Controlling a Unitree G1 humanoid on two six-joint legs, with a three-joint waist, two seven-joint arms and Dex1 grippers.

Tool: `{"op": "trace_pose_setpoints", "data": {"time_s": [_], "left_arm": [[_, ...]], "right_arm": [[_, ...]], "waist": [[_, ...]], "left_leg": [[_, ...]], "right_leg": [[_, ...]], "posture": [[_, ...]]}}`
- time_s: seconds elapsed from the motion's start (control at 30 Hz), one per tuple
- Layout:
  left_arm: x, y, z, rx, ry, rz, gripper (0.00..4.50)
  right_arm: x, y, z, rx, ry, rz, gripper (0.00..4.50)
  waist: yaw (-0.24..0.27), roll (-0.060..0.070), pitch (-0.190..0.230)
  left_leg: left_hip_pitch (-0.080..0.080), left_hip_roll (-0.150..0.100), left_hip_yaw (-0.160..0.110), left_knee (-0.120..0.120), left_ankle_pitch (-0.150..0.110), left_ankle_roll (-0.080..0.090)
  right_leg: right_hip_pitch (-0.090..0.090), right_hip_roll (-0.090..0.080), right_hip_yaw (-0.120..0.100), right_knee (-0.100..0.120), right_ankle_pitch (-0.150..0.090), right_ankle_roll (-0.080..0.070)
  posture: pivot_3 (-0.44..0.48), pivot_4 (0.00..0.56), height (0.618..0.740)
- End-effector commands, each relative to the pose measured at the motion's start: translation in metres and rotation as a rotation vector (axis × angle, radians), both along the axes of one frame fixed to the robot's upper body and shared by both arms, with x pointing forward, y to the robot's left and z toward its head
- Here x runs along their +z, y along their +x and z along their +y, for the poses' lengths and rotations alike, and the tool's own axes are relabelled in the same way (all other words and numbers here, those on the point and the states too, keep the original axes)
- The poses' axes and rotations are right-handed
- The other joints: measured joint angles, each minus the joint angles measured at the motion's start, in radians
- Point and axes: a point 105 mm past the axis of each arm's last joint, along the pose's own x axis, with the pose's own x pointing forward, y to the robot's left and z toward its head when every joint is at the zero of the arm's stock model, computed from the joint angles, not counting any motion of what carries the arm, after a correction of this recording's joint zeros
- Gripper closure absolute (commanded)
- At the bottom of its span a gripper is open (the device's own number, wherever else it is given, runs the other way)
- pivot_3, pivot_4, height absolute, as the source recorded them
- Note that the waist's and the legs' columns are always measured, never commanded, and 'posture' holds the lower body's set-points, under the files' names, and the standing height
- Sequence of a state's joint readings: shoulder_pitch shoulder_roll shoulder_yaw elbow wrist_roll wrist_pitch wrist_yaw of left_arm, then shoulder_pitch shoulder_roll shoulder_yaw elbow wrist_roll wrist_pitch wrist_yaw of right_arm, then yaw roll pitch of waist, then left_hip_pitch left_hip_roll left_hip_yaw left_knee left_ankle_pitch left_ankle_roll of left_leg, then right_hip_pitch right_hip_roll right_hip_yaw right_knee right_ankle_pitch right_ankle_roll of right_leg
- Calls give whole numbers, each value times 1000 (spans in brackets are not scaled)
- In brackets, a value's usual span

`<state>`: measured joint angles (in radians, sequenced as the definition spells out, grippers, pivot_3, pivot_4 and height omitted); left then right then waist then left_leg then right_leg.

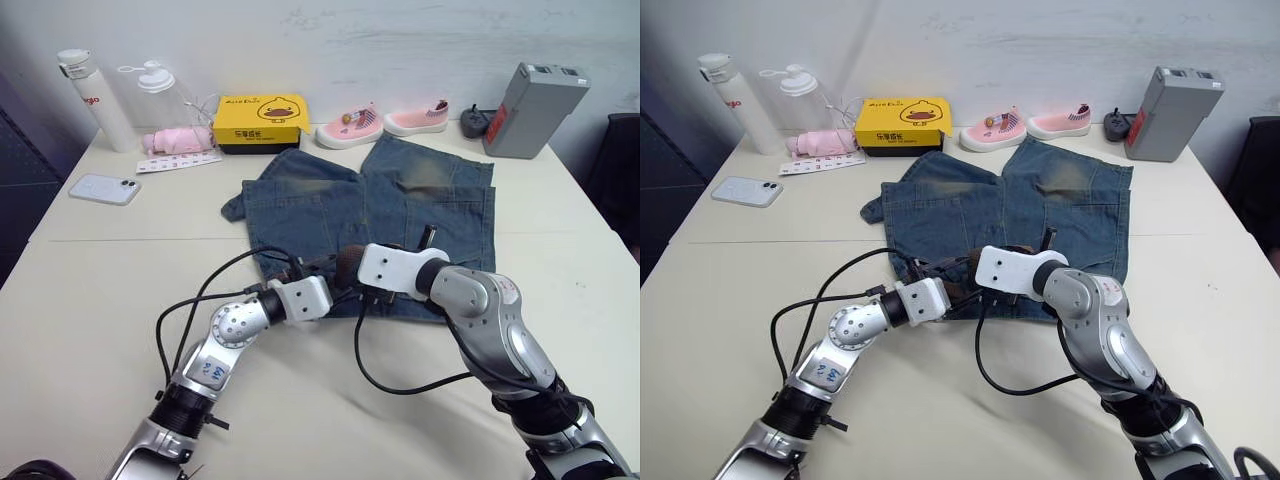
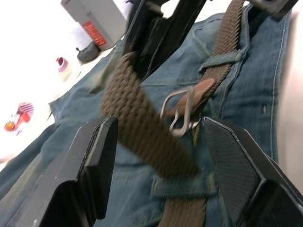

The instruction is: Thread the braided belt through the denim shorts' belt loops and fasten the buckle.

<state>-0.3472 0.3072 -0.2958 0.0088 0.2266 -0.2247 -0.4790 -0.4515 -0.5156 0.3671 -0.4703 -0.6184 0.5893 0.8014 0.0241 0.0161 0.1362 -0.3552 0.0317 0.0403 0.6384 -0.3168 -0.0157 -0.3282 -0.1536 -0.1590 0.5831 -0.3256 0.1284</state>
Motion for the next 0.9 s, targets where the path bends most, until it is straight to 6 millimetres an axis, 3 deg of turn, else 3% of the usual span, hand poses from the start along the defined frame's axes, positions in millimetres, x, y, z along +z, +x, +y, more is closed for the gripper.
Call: {"op": "trace_pose_setpoints", "data": {"time_s": [0.03,0.33,0.43,0.63,0.83,0.9], "left_arm": [[14,7,-9,25,-11,-72,1271],[23,21,0,146,-64,-123,1271],[25,20,-3,128,-65,-142,2034],[25,22,-3,128,-64,-153,4474],[25,19,0,132,-66,-155,4474],[27,17,1,134,-89,-143,4500]], "right_arm": [[13,-5,7,37,2,-56,4500],[14,-8,8,34,4,-58,4500],[13,-7,7,34,0,-59,4500],[15,-5,9,37,3,-68,4500],[13,-5,9,35,20,-53,4500],[14,-4,8,17,48,-62,3649]], "waist": [[-1,0,0],[-1,0,0],[0,0,0],[-1,0,0],[-1,0,0],[-1,0,0]], "left_leg": [[0,0,0,0,0,0],[0,0,1,0,0,0],[0,0,1,0,0,0],[0,0,1,0,0,0],[0,0,0,0,0,0],[0,0,1,0,0,0]], "right_leg": [[0,0,0,0,0,0],[0,0,0,1,0,0],[0,0,0,1,0,0],[0,0,0,1,0,0],[-1,0,0,1,0,0],[0,0,0,1,0,0]], "posture": [[0,150,683],[0,150,683],[0,150,683],[0,150,683],[0,150,683],[0,150,683]]}}
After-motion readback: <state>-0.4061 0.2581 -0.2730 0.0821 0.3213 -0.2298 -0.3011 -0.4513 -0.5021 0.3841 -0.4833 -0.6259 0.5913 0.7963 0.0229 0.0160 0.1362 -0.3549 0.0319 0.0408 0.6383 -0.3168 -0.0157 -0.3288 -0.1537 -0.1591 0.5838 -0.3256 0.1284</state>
